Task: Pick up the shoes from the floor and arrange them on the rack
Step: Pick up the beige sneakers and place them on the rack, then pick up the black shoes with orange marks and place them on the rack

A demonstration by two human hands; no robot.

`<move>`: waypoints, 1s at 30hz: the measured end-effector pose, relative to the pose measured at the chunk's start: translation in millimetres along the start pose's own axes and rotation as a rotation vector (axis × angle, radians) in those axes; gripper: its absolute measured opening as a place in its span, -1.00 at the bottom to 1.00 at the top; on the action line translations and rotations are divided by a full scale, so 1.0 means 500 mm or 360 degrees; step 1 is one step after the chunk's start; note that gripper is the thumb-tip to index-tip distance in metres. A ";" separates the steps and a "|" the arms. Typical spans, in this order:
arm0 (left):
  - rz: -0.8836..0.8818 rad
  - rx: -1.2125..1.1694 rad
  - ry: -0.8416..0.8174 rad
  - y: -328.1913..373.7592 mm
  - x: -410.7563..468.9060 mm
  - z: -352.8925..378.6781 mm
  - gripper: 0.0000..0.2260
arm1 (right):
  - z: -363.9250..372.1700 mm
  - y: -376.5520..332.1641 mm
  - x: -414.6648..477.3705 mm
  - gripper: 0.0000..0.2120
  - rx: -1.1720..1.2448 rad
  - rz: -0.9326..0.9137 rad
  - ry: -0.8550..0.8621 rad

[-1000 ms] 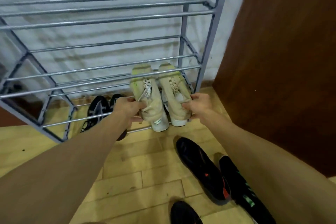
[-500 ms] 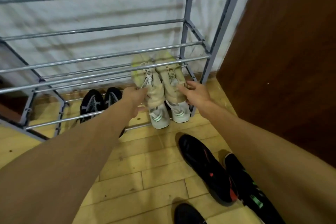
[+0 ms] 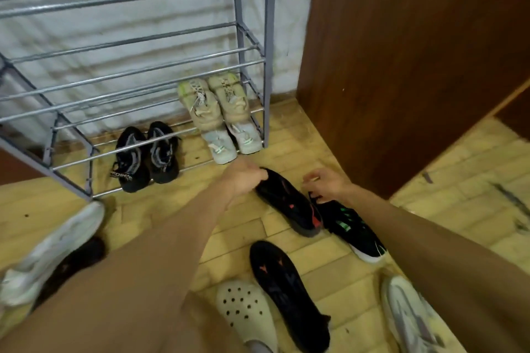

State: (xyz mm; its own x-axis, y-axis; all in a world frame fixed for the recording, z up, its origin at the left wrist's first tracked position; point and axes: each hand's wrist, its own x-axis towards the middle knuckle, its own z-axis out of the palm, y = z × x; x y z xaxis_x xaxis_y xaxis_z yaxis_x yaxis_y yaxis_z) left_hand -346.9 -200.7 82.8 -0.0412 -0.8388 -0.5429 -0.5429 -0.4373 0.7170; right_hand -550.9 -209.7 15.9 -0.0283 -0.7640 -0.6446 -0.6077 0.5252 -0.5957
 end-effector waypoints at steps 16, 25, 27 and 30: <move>0.0161 0.0668 -0.0331 -0.088 -0.110 0.097 -0.86 | 0.341 0.377 -0.115 -0.20 -0.0691 0.0395 -0.0373; -0.0009 0.0714 -0.0329 -0.104 -0.136 0.083 -0.89 | 0.258 0.277 -0.140 -0.74 -0.0012 0.0356 -0.0463; -0.0090 0.0787 -0.0347 -0.096 -0.153 0.068 -0.76 | 0.221 0.221 -0.149 -0.73 0.0123 0.0215 -0.0364; -0.0138 0.0750 -0.0212 -0.073 -0.182 0.027 -0.76 | 0.168 0.106 -0.161 -0.59 0.0312 -0.0087 -0.0231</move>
State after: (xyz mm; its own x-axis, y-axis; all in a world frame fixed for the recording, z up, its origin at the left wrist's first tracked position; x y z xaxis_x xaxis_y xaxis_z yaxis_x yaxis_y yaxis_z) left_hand -334.6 -104.1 100.3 -0.0691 -0.7437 -0.6650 -0.8680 -0.2838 0.4075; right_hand -514.2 -88.8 -4.3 0.1230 -0.7388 -0.6626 -0.4395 0.5581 -0.7039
